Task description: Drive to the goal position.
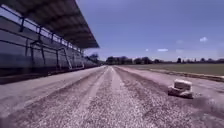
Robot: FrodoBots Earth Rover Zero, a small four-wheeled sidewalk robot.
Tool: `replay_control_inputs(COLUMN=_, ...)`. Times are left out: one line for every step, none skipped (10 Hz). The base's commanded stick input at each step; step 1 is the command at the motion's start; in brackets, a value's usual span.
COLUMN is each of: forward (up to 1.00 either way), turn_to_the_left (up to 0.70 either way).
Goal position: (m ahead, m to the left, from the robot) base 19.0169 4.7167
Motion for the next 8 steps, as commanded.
replay_control_inputs(forward=1.0, turn_to_the_left=0.0)
replay_control_inputs(forward=1.0, turn_to_the_left=0.0)
replay_control_inputs(forward=1.0, turn_to_the_left=0.0)
replay_control_inputs(forward=1.0, turn_to_the_left=0.0)
replay_control_inputs(forward=1.0, turn_to_the_left=0.0)
replay_control_inputs(forward=1.0, turn_to_the_left=0.0)
replay_control_inputs(forward=1.0, turn_to_the_left=0.0)
replay_control_inputs(forward=1.0, turn_to_the_left=0.0)
